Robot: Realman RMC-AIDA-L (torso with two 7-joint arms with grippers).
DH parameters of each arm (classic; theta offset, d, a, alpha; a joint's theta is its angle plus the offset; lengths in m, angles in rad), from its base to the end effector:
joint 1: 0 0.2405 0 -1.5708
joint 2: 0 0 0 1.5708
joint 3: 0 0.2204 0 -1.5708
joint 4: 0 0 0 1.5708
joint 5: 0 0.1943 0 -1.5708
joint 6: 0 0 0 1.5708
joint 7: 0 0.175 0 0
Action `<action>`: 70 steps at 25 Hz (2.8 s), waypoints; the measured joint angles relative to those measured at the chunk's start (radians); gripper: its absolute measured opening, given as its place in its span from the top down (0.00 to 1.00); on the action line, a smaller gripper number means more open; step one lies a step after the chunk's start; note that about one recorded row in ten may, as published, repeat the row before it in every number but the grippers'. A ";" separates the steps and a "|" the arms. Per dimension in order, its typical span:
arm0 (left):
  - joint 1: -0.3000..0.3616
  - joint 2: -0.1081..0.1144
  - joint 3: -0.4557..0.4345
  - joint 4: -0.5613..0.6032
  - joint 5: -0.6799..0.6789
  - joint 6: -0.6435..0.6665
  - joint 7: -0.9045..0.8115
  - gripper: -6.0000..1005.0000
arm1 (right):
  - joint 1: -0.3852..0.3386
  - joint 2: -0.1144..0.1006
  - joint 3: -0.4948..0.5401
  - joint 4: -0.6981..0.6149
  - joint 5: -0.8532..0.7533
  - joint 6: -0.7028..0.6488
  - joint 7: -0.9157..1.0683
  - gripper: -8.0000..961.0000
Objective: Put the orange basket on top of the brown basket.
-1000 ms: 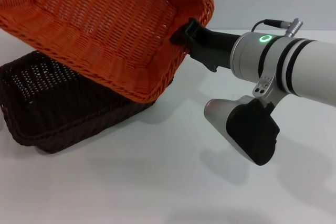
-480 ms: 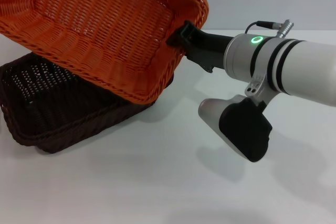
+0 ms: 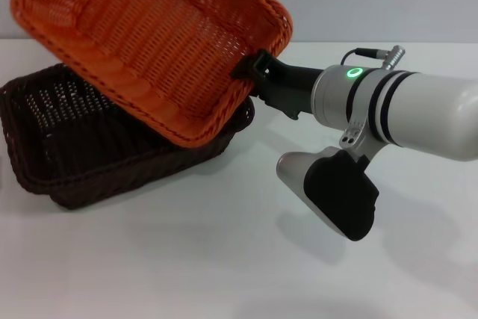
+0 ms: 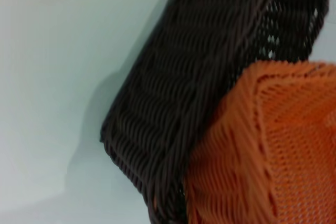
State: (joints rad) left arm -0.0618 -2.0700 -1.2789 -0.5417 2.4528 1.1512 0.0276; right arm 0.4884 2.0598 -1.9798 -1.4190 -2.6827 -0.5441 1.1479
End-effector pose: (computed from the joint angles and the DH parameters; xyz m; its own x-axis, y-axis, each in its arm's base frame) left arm -0.3338 0.2828 0.0806 0.6943 -0.1532 0.7032 0.7149 0.2589 -0.6495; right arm 0.0720 0.3607 -0.0728 0.1655 0.7304 0.6627 0.9851 -0.0898 -0.1470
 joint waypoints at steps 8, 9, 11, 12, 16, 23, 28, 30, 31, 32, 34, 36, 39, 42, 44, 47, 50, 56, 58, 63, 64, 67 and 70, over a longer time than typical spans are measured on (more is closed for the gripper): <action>-0.008 0.001 0.003 -0.003 -0.004 -0.009 0.000 0.37 | -0.055 0.002 -0.012 -0.066 0.005 -0.005 0.003 0.51; -0.009 0.001 0.003 -0.003 -0.004 -0.011 0.000 0.37 | -0.064 0.002 -0.016 -0.078 0.005 -0.005 0.005 0.46; -0.012 0.002 0.003 -0.003 -0.004 -0.015 0.000 0.37 | -0.087 0.002 -0.031 -0.109 0.005 -0.005 0.011 0.41; -0.015 0.002 0.003 -0.002 -0.004 -0.016 0.000 0.37 | -0.103 0.002 -0.041 -0.136 0.005 -0.008 0.014 0.41; -0.030 0.002 0.004 0.007 0.000 -0.020 0.003 0.37 | -0.160 0.002 -0.076 -0.216 0.005 -0.038 0.017 0.39; -0.038 0.004 0.015 0.009 0.003 -0.030 0.011 0.37 | -0.261 0.007 -0.156 -0.310 0.006 -0.032 0.017 0.38; -0.032 0.005 0.015 0.010 0.003 -0.027 0.013 0.36 | -0.282 0.010 -0.272 -0.300 0.158 0.045 0.018 0.38; -0.029 0.005 0.013 0.010 0.003 -0.023 0.013 0.36 | -0.268 0.013 -0.322 -0.265 0.273 0.153 0.018 0.38; -0.029 0.005 0.012 0.010 0.002 -0.021 0.013 0.36 | -0.252 0.015 -0.345 -0.237 0.345 0.238 0.018 0.38; -0.023 0.005 0.010 0.010 0.000 -0.006 0.013 0.36 | -0.207 0.021 -0.375 -0.177 0.509 0.453 0.028 0.38; -0.018 0.005 0.008 0.009 -0.003 0.011 0.013 0.36 | -0.181 0.024 -0.381 -0.146 0.598 0.564 0.041 0.38; -0.011 0.006 0.006 0.007 -0.004 0.028 0.010 0.36 | -0.141 0.024 -0.358 -0.110 0.769 0.796 0.102 0.38; 0.008 0.007 -0.010 0.001 -0.005 0.060 0.005 0.36 | -0.148 0.020 -0.255 -0.093 0.933 1.068 0.268 0.38; 0.024 0.010 -0.032 0.003 -0.006 0.082 -0.001 0.36 | -0.293 0.017 -0.074 -0.066 0.992 1.182 0.620 0.38; 0.024 0.010 -0.032 0.003 -0.006 0.082 -0.001 0.36 | -0.351 0.014 -0.016 0.004 0.923 1.179 0.847 0.38; 0.026 0.011 -0.036 0.003 -0.005 0.080 -0.009 0.36 | -0.409 0.015 0.013 0.143 0.745 1.229 1.160 0.38; 0.018 0.013 -0.045 0.039 0.000 0.072 -0.068 0.36 | -0.434 0.017 0.005 0.251 0.622 1.324 1.357 0.38; -0.010 0.014 -0.038 0.094 0.005 0.071 -0.083 0.36 | -0.434 0.020 -0.083 0.550 0.501 1.717 1.718 0.37; -0.010 0.015 -0.038 0.103 0.009 0.073 -0.095 0.36 | -0.432 0.020 -0.096 0.580 0.503 1.754 1.736 0.37; -0.007 0.015 -0.041 0.118 0.015 0.079 -0.102 0.36 | -0.424 0.022 -0.115 0.622 0.506 1.765 1.740 0.36; -0.007 0.015 -0.043 0.121 0.015 0.079 -0.102 0.36 | -0.422 0.022 -0.120 0.629 0.506 1.768 1.740 0.35; -0.012 0.015 -0.046 0.137 0.015 0.076 -0.102 0.36 | -0.421 0.022 -0.123 0.636 0.507 1.770 1.743 0.35; -0.020 0.015 -0.046 0.156 0.015 0.075 -0.101 0.35 | -0.421 0.022 -0.128 0.636 0.507 1.770 1.743 0.34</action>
State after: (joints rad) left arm -0.0814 -2.0554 -1.3248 -0.3860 2.4683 1.2265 -0.0737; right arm 0.0676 2.0816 -2.1073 -0.7829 -2.1758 1.2256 2.8908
